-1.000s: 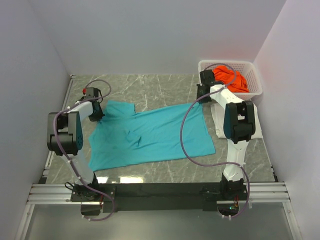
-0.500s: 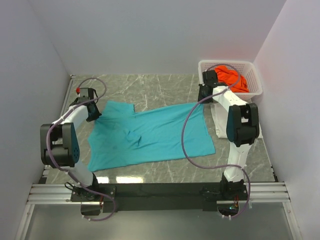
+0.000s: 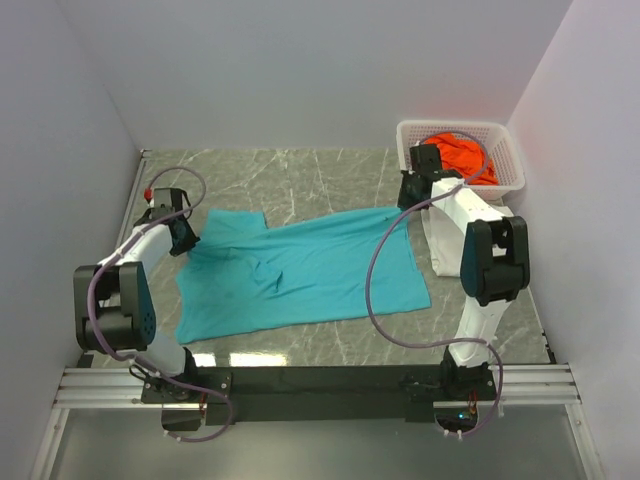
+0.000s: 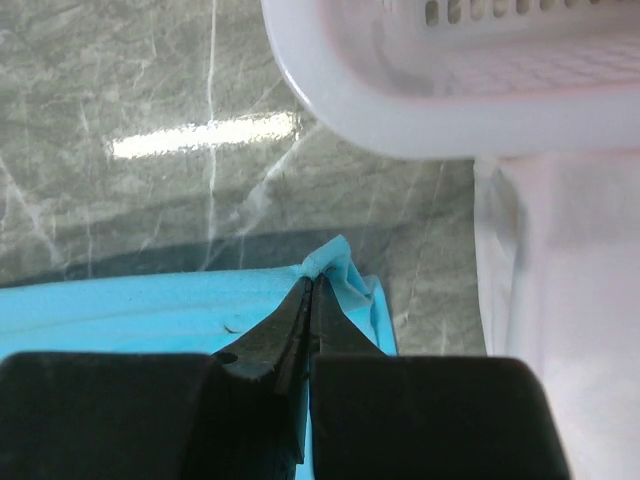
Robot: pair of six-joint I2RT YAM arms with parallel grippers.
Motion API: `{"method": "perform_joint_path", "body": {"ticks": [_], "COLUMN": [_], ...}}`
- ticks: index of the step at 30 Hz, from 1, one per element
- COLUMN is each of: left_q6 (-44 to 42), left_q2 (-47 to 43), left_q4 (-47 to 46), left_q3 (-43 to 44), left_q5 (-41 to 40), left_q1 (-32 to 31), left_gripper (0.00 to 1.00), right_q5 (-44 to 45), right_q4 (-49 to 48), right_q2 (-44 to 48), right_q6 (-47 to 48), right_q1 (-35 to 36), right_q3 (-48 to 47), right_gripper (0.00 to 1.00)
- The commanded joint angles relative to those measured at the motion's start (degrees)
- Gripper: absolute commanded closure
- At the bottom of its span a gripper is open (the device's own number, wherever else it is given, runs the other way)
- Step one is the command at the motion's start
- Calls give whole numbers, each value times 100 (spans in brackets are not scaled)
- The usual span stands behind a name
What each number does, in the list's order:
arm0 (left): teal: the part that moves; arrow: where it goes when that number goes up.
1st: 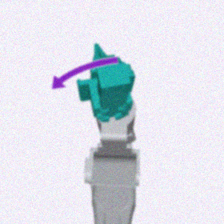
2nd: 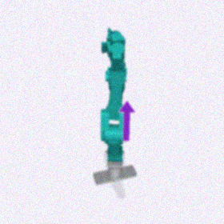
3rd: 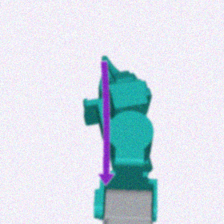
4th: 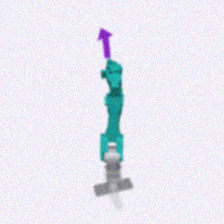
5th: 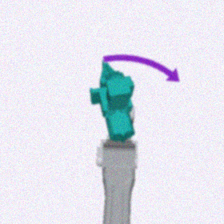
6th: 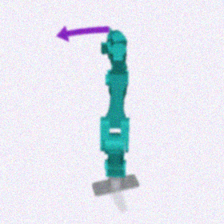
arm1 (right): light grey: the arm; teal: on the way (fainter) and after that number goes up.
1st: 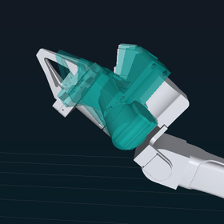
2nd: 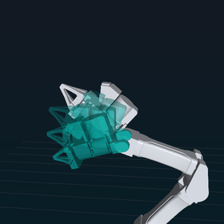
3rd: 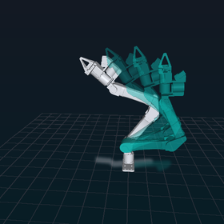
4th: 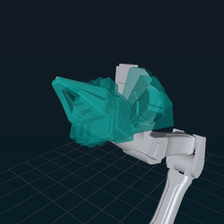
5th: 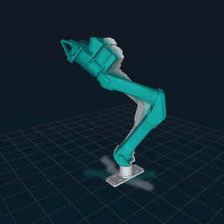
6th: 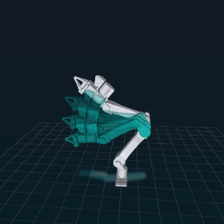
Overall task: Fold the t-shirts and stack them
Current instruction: Fold the tshirt
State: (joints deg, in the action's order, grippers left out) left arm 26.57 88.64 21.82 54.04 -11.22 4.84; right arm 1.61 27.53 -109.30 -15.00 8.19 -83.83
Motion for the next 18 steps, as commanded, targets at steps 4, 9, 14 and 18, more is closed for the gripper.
{"method": "perform_joint_path", "body": {"ticks": [4,9,14,18], "left_q6": [85,103,85,129], "left_q2": [-426,-689,-971,-1085], "left_q4": [-126,-135,-152,-56], "left_q3": [-69,-210,-420,-552], "left_q5": [-47,-20,32,68], "left_q1": [113,131,140,140], "left_gripper": [99,99,99,99], "right_q5": [41,68,138,164], "right_q4": [-99,-81,-46,-98], "right_q2": [699,1032,1279,1490], "right_q6": [-143,-257,-398,-459], "right_q1": [-80,-89,-107,-107], "right_q3": [297,578,877,1105], "right_gripper": [100,100,100,100]}}
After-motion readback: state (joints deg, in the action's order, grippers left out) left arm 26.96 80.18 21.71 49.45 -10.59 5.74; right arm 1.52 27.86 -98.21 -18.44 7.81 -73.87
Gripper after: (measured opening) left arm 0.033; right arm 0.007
